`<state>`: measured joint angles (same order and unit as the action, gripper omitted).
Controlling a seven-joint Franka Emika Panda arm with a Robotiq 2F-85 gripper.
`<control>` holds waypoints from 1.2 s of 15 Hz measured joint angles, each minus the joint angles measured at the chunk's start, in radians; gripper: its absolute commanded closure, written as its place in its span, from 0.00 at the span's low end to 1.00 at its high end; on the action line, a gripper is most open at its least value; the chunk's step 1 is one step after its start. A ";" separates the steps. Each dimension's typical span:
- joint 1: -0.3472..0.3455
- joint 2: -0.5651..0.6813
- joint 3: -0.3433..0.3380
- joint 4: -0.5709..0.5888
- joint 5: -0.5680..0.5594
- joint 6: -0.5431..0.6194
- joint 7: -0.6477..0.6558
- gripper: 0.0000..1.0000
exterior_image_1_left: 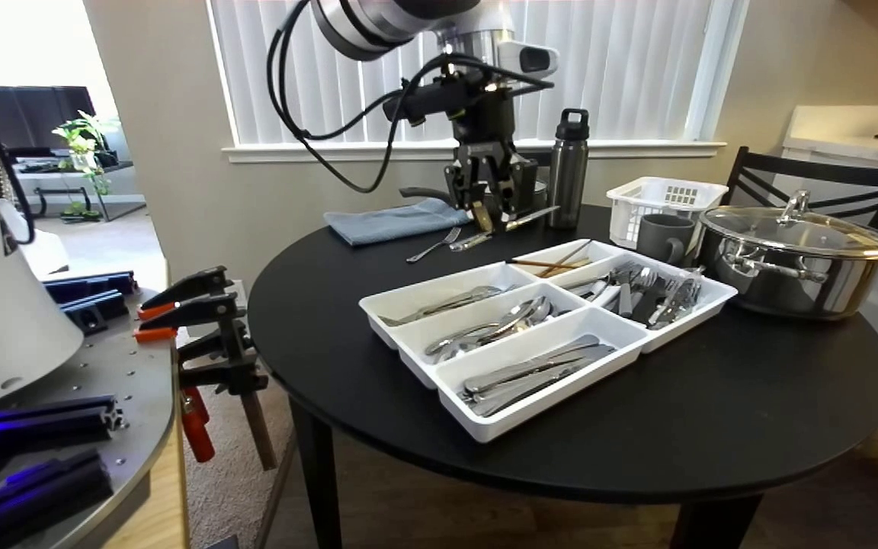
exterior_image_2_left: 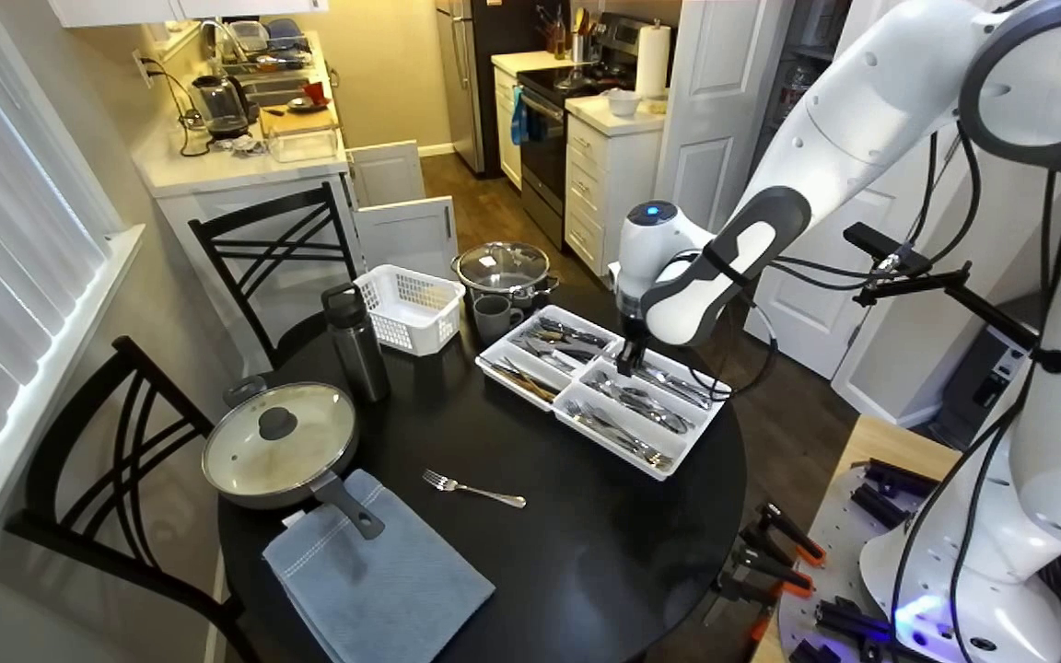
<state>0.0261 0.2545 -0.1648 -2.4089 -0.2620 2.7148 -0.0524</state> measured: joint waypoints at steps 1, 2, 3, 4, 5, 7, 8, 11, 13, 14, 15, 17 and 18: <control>-0.033 -0.006 -0.025 -0.018 -0.024 0.000 -0.020 0.95; -0.065 -0.007 -0.047 -0.033 -0.044 0.000 -0.037 0.95; -0.094 -0.005 -0.064 -0.046 -0.058 0.001 -0.054 0.95; -0.120 0.001 -0.072 -0.057 -0.062 0.002 -0.069 0.95; -0.140 0.012 -0.074 -0.067 -0.062 0.004 -0.078 0.95; -0.158 0.049 -0.070 -0.080 -0.060 0.011 -0.079 0.95; -0.158 0.075 -0.064 -0.083 -0.057 0.017 -0.079 0.95; -0.152 0.152 -0.044 -0.081 -0.056 0.045 -0.075 0.95; -0.151 0.190 -0.037 -0.072 -0.056 0.061 -0.075 0.95; -0.151 0.200 -0.037 -0.065 -0.056 0.062 -0.075 0.95; -0.151 0.206 -0.037 -0.059 -0.056 0.062 -0.075 0.95; -0.151 0.211 -0.039 -0.046 -0.056 0.062 -0.075 0.95; -0.151 0.212 -0.041 -0.038 -0.056 0.062 -0.075 0.95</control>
<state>-0.1252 0.4666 -0.2062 -2.4471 -0.3178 2.7765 -0.1273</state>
